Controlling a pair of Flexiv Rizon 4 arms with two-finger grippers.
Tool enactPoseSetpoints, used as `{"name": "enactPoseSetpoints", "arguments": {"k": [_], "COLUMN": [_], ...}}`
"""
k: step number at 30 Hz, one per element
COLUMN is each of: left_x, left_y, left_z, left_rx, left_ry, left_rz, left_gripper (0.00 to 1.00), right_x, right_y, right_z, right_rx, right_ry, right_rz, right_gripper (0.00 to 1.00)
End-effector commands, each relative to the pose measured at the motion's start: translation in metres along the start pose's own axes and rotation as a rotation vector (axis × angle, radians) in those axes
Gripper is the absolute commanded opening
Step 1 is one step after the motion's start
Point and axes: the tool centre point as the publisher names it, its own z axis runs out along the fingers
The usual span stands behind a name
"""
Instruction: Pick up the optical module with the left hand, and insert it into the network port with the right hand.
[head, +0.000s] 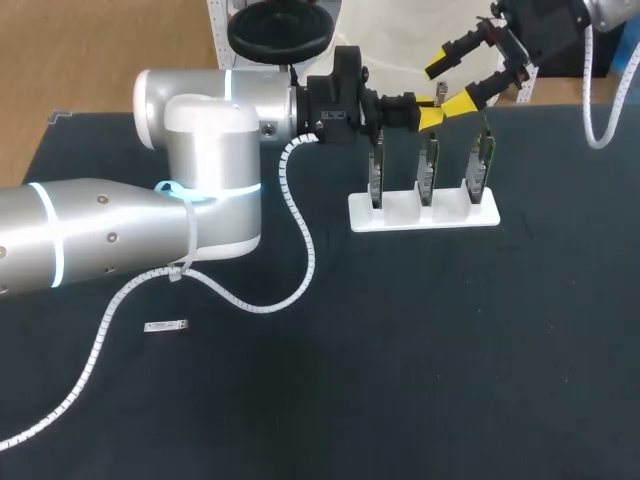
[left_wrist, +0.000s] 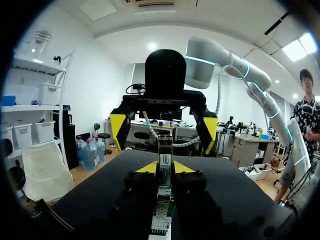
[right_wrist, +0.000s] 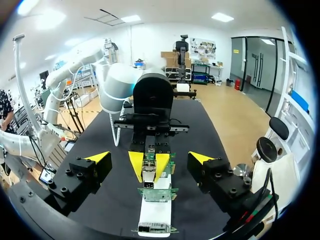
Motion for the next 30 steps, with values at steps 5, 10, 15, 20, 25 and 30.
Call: {"name": "enactPoseSetpoints", "arguments": {"k": [5,10,15,20,25,30], "left_x": [-0.0005,-0.0005,-0.0005,-0.0005,-0.0005,-0.0005], "left_y": [0.0013,0.0013,0.0013,0.0013,0.0013,0.0013], "left_z": [0.0001,0.0001,0.0001,0.0001,0.0001,0.0001], "left_rx": [0.002,0.002,0.002,0.002,0.002,0.002], "left_ry": [0.002,0.002,0.002,0.002,0.002,0.002], "left_rz": [0.0,0.0,0.0,0.0,0.0,0.0], "left_gripper": [0.0,0.0,0.0,0.0,0.0,0.0], "right_x": [-0.0027,-0.0033,-0.0028,-0.0024,-0.0017,-0.0006], "right_y": [0.0019,0.0003,-0.0009,-0.0017,-0.0018,-0.0021], "right_z": [-0.0012,-0.0022,-0.0025,-0.0025,-0.0025,-0.0036], "right_rx": [0.018,0.032,0.039,0.04,0.037,0.034], "right_ry": [0.001,0.004,0.006,0.009,0.016,0.018], "right_rz": [-0.003,0.001,0.006,0.009,0.011,0.009], "right_gripper": [1.0,1.0,1.0,1.0,1.0,0.0]}}
